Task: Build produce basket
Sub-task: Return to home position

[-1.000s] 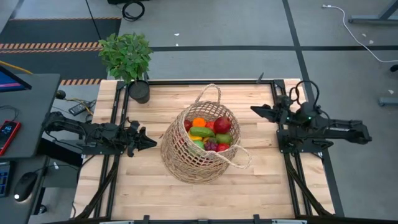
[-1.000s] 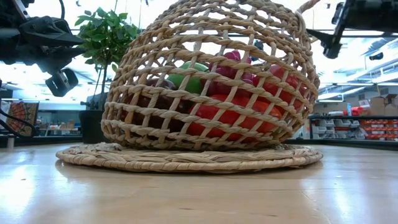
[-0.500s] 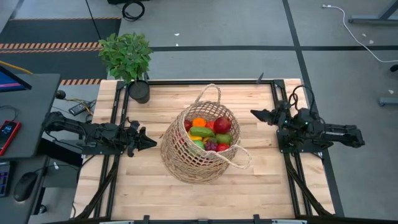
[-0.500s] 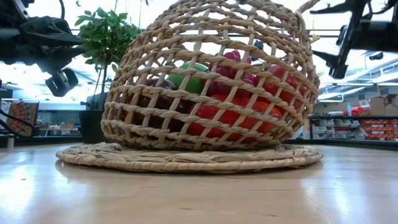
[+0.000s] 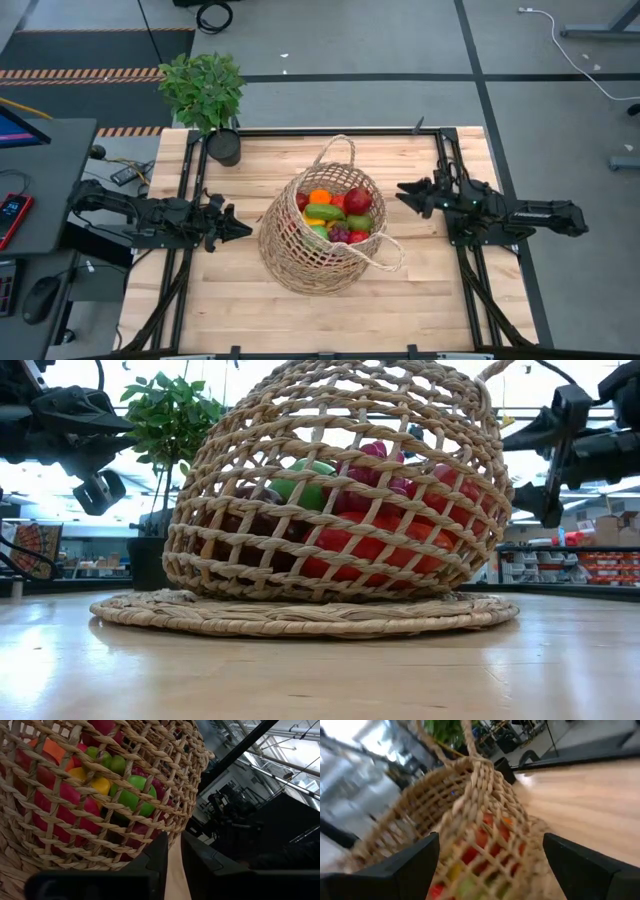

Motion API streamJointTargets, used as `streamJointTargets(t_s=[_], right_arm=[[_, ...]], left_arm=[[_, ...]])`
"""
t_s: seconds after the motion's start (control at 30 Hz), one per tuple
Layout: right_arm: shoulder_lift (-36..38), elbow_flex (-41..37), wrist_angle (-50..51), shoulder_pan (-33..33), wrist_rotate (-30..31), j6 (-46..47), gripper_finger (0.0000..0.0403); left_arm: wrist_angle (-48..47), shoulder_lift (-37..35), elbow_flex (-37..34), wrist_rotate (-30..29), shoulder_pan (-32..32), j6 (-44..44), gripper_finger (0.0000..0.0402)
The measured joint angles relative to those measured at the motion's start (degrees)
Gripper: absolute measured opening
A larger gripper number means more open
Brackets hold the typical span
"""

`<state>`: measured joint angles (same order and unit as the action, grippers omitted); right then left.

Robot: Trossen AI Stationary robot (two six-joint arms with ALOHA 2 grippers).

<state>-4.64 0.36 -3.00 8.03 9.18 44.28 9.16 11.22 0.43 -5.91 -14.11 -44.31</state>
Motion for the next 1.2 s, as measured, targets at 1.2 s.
streamJointTargets(t_s=[1.2], right_arm=[[0.0,0.0,0.1,0.0,-0.3,-7.9,0.0361]], left_arm=[[0.0,0.0,0.0,0.0,0.0,0.0,0.0058]])
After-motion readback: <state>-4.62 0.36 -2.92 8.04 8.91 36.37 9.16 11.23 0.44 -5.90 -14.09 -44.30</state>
